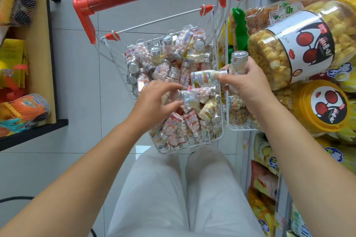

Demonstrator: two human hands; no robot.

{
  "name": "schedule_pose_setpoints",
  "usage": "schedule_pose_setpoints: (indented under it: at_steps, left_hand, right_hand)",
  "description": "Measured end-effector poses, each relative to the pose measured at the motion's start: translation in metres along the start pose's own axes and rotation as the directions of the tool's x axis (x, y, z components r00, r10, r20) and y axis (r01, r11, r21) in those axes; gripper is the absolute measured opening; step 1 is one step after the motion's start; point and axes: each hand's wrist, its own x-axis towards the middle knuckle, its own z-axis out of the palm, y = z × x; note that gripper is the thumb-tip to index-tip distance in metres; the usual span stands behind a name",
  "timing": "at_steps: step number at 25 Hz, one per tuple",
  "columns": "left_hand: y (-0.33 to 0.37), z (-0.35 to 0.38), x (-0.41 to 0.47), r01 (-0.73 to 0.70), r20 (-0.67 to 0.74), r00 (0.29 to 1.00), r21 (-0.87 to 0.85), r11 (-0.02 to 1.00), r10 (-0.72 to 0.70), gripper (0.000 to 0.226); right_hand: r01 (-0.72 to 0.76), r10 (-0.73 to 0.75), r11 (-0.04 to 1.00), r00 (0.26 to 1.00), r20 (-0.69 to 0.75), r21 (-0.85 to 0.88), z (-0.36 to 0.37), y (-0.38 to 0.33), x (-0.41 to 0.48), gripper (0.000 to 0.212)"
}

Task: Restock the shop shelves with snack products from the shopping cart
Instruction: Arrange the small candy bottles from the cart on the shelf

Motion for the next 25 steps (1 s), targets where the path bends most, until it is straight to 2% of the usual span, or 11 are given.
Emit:
schedule_pose_setpoints:
  at_steps: [1, 2, 4, 6, 7, 9, 14, 18, 20, 23, 25]
  left_hand:
    - [0.002, -0.008, -0.002, 0.136, 0.035, 0.991, -0.221, 0.966, -0.132, 0.039]
    - [0.004, -0.015, -0.002, 0.23, 0.062, 0.972, -0.436, 0.87, -0.226, 0.037]
    - [0.003, -0.022, 0.002, 0.296, 0.084, 0.934, -0.729, 0.617, -0.348, 0.026]
    - [0.003, -0.024, 0.01, 0.317, 0.157, 0.913, -0.854, 0.413, -0.377, 0.024]
    - [0.004, -0.026, 0.013, 0.333, 0.214, 0.91, -0.887, 0.319, -0.356, 0.035]
    - [0.007, -0.028, 0.016, 0.381, 0.327, 0.91, -0.902, 0.204, -0.255, 0.05]
    - [0.0, -0.038, 0.013, 0.508, 0.501, 0.861, -0.855, 0.103, -0.085, 0.048]
    - [-0.01, -0.043, 0.002, 0.515, 0.516, 0.855, -0.857, -0.018, -0.051, 0.047]
    - [-0.016, -0.041, -0.004, 0.516, 0.519, 0.854, -0.854, -0.067, -0.039, 0.046]
    - [-0.007, -0.037, -0.013, 0.542, 0.547, 0.837, -0.831, -0.125, -0.013, 0.05]
    - [0.016, -0.036, -0.015, 0.562, 0.564, 0.826, -0.818, -0.124, 0.024, 0.054]
  right_hand:
    - [0.011, -0.011, 1.0, 1.0, 0.017, -0.009, 0.0, -0.002, 0.0, 0.038]
    - [0.019, -0.018, 1.0, 0.999, 0.038, -0.021, 0.0, -0.006, -0.001, 0.037]
    - [0.035, -0.027, 0.996, 0.995, 0.097, -0.081, 0.005, -0.013, -0.001, 0.038]
    - [0.043, -0.016, 0.986, 0.985, 0.172, -0.158, 0.014, -0.021, -0.001, 0.043]
    - [0.052, -0.012, 0.982, 0.977, 0.215, -0.183, 0.02, -0.025, -0.002, 0.046]
    - [0.078, -0.013, 0.975, 0.956, 0.293, -0.21, 0.033, -0.035, -0.001, 0.048]
    - [0.081, -0.037, 0.992, 0.922, 0.385, -0.1, 0.072, -0.057, -0.004, 0.044]
    - [0.049, -0.049, 0.999, 0.949, 0.312, 0.008, 0.078, -0.051, -0.007, 0.027]
    - [-0.013, 0.002, 0.999, 0.966, 0.259, 0.043, 0.066, -0.039, -0.008, 0.025]
    - [-0.206, 0.141, 0.922, 0.968, 0.21, 0.329, 0.046, -0.023, -0.024, 0.034]
    - [-0.222, 0.143, 0.855, 0.97, 0.199, 0.469, 0.031, -0.023, -0.044, 0.036]
